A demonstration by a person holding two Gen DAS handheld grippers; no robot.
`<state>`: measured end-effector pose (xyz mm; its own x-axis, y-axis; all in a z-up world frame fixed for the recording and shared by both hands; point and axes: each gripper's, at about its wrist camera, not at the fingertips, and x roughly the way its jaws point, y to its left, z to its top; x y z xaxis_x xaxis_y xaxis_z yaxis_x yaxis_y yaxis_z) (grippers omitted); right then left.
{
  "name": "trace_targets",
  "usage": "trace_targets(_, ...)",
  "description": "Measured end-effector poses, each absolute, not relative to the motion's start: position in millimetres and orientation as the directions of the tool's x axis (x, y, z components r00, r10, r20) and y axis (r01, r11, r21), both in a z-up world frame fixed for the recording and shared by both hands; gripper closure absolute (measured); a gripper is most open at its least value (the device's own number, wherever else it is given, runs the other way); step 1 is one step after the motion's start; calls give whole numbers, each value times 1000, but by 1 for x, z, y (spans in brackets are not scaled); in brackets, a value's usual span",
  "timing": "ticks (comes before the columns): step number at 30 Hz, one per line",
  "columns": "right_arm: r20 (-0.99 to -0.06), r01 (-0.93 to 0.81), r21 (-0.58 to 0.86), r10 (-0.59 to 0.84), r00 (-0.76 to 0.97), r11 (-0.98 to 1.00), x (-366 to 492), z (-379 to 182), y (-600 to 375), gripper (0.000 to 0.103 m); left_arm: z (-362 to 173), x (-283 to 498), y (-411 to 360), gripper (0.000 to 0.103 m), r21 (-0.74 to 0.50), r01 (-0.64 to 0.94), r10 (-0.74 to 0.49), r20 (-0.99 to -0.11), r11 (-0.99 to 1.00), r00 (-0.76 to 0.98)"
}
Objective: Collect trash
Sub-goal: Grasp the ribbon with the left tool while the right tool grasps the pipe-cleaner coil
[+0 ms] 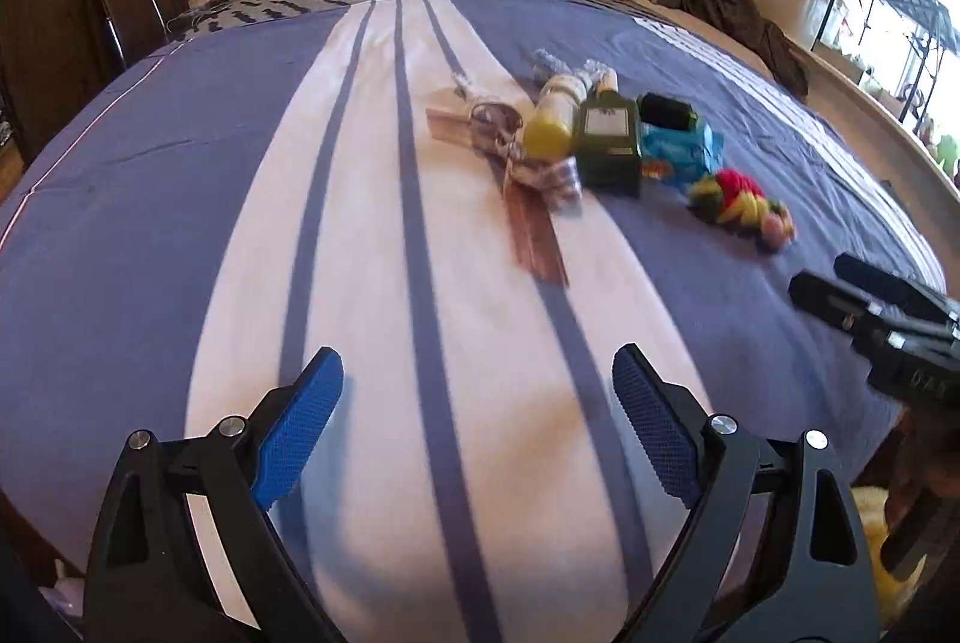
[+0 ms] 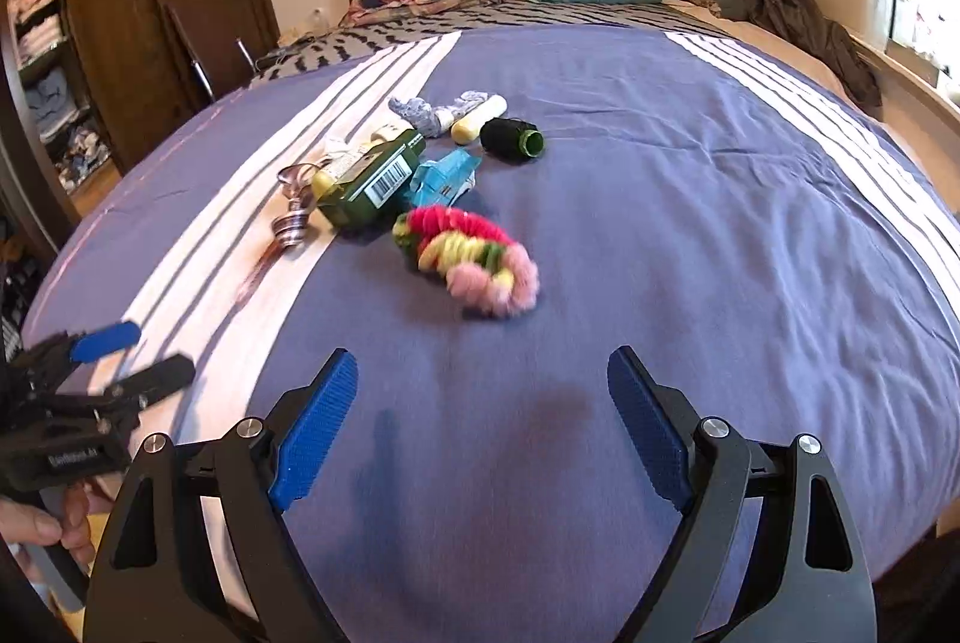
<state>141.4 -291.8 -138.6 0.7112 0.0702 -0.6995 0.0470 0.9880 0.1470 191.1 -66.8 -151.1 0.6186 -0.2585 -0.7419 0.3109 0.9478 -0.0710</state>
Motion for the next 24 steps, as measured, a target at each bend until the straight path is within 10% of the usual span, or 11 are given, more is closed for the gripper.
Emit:
trace_targets(11,-699,11,148,97,709,989,189,-145,-291,34,-159,259,-104,38,-92,342,-287,-763,935,579)
trace_targets(20,-701,-6,161,118,703,987,190,-145,-290,68,-161,261,-108,96,-94,379,-308,-772,921,556)
trace_targets(24,-699,-27,183,149,699,983,177,-143,-285,69,-161,244,-100,102,-109,406,-337,-765,907,549)
